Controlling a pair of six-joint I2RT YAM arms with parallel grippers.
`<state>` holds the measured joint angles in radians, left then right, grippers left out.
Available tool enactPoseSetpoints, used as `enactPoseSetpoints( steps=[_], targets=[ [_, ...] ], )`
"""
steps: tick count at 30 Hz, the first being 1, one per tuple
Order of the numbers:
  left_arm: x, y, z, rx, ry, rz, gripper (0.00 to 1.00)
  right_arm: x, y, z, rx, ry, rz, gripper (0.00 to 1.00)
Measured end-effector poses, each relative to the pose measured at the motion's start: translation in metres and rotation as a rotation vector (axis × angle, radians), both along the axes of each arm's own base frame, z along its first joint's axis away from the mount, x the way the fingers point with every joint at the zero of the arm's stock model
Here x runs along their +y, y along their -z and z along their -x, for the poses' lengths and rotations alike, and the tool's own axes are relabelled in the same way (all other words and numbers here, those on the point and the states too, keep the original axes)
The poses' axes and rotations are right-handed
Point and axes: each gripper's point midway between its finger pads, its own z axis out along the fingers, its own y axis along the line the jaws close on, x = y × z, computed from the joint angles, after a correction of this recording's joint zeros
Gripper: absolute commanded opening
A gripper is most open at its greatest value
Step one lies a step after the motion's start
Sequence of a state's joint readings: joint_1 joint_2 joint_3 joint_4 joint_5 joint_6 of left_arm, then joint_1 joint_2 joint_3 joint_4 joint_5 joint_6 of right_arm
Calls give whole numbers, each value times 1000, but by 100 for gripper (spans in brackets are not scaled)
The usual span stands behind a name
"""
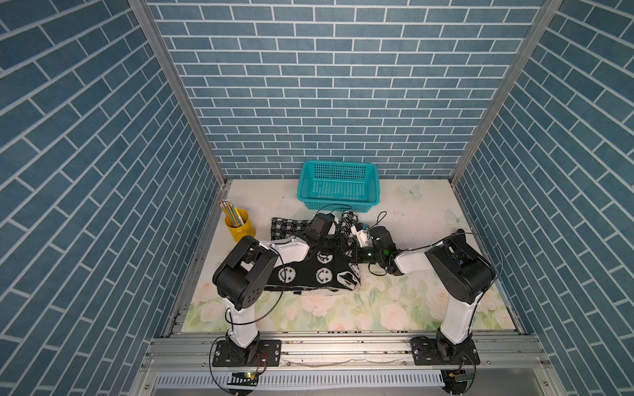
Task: Roll up the scarf and place it into the basket
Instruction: Roll the scarf at the center of the board.
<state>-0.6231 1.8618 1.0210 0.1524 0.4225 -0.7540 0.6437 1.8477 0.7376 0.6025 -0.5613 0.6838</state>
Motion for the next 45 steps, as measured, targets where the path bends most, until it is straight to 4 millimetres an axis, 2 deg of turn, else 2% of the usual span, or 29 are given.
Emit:
enactPoseSetpoints(
  steps=[3, 7, 10, 12, 15, 18, 22, 26, 29, 33, 37, 45],
  targets=[
    [4, 13, -1, 16, -12, -17, 0, -7, -7, 9, -3, 2, 9, 0],
    [7, 16, -5, 7, -24, -16, 0, -21, -19, 19, -10, 24, 40, 0],
    [11, 20, -5, 4, -32, -15, 0, -37, -33, 14, -34, 74, 72, 0],
    [17, 22, -4, 3, -43, -17, 0, -55, -37, 3, -45, 128, 91, 0],
    [30, 24, -1, 1, -64, -18, 0, -86, -27, -16, -33, 214, 137, 0],
    [38, 26, 0, 3, -77, -18, 0, -100, -3, -23, 8, 237, 187, 0],
    [38, 26, -1, -4, -76, -8, 0, -90, 27, -18, 76, 183, 214, 0],
    [38, 25, -1, -5, -74, -6, 0, -67, 27, -25, 55, 128, 170, 0],
    [39, 26, 0, -7, -73, -8, 0, -46, 26, -19, 41, 68, 137, 0],
    [48, 27, 4, -9, -86, -9, 0, -21, 22, -5, 31, 5, 100, 0],
    [67, 27, 9, -4, -118, -18, 0, -8, 14, 1, 14, -21, 67, 0],
    [100, 32, 16, 13, -177, -59, 0, 12, -14, -10, -41, -36, 11, 0]
  ],
)
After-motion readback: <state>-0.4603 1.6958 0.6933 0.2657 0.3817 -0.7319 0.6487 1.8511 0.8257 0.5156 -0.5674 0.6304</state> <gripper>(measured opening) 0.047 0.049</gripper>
